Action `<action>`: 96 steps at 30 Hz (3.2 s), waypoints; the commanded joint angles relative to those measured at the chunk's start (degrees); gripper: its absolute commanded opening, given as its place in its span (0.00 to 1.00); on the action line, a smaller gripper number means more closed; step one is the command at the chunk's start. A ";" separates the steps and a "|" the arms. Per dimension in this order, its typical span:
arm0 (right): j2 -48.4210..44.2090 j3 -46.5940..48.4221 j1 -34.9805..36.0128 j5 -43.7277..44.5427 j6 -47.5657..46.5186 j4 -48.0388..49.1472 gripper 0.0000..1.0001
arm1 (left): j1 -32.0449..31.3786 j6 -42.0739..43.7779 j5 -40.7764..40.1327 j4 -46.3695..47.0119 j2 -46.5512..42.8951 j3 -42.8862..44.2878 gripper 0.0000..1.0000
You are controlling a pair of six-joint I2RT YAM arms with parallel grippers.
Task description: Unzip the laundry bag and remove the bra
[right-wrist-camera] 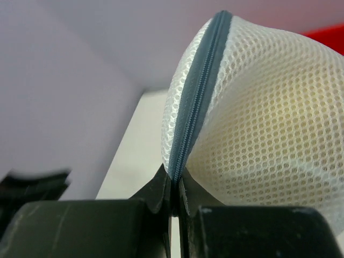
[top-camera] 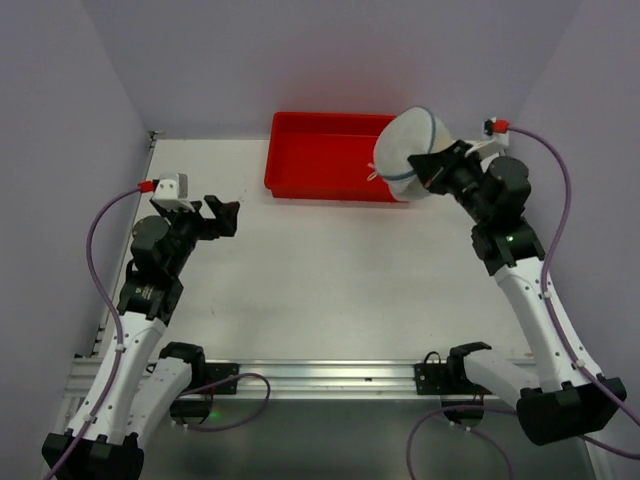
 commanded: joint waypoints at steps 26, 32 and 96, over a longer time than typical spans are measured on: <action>23.70 -18.95 22.24 -21.95 -4.74 4.00 0.37 | -0.30 -12.80 22.42 -12.52 -0.85 -12.27 1.00; 24.84 -19.13 17.75 -18.95 -6.93 0.02 0.42 | -4.16 -21.32 24.80 -0.58 0.29 -21.05 1.00; 21.15 -23.52 23.20 -5.95 16.18 4.16 0.33 | -26.75 -40.75 14.24 29.58 18.22 -23.00 0.44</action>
